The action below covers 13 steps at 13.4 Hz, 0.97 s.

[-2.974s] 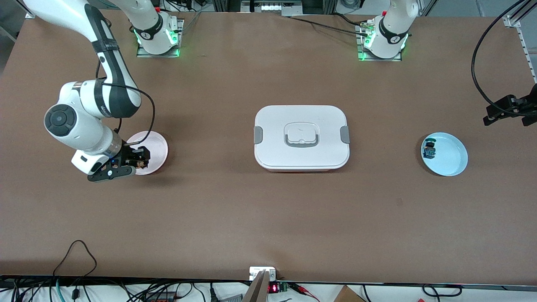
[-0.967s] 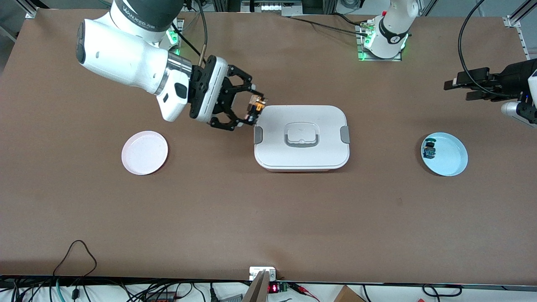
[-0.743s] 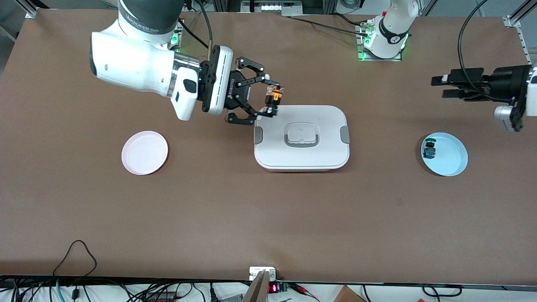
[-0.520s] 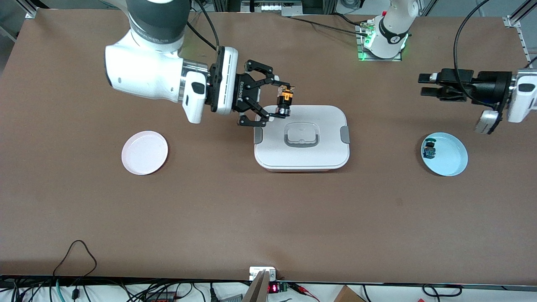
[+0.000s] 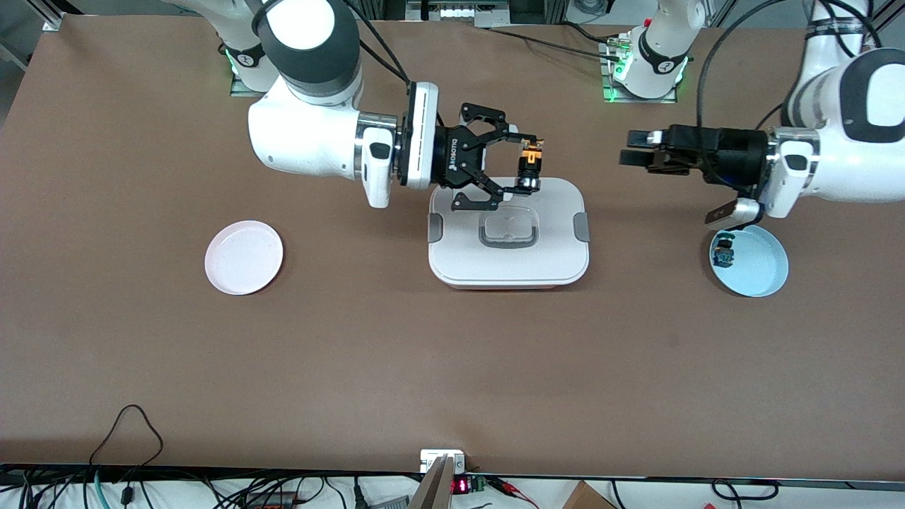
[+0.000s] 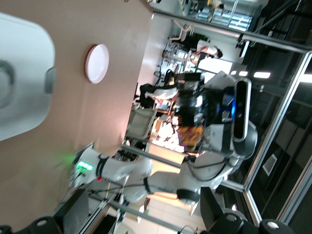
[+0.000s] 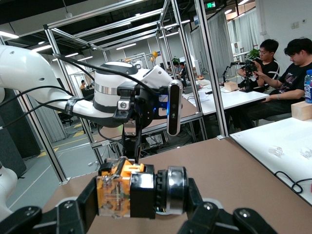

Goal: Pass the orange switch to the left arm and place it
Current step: 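Grasp the orange switch with the left gripper above the white box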

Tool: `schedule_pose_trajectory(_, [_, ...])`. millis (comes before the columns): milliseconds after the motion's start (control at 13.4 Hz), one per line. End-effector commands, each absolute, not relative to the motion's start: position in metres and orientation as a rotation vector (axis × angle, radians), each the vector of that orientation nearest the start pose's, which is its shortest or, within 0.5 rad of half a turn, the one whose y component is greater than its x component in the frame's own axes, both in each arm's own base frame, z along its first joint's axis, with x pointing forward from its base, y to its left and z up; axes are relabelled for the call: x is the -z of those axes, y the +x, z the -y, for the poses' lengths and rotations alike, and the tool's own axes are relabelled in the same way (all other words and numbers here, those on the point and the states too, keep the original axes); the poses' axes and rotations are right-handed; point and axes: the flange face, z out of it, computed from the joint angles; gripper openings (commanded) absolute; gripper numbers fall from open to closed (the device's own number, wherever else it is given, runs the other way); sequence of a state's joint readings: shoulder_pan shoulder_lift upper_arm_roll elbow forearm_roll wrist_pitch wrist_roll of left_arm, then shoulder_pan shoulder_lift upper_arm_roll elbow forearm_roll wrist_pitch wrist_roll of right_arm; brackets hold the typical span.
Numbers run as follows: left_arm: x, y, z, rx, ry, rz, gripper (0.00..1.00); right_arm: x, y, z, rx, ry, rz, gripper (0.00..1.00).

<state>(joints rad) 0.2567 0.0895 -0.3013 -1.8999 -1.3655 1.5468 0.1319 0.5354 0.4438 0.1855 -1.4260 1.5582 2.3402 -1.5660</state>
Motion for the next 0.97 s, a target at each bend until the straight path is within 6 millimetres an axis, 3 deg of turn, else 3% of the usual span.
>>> schedule_pose_trajectory(0, [-0.518,0.556,0.15,0.294,1.682,-0.207,1.0,-0.513,0.563,-0.484,1.006,-1.432,1.077,0.0])
schedule_pose_trajectory(223, [-0.515,0.56,0.173,0.259,1.665,-0.254,1.0,-0.503,0.556,-0.5,0.977,-1.415,1.032,0.0])
schedule_pose_trajectory(446, [-0.504,0.563,0.192,0.266,1.642,-0.284,1.0,-0.506,0.553,-0.506,0.976,-1.4,1.013,0.0])
schedule_pose_trajectory(595, [-0.504,0.563,0.194,0.266,1.641,-0.291,1.0,-0.504,0.55,-0.509,0.97,-1.396,1.004,0.0])
schedule_pose_trajectory(892, [-0.505,0.561,0.196,0.354,1.629,-0.368,0.89,-0.505,0.552,-0.507,0.978,-1.399,1.008,0.0])
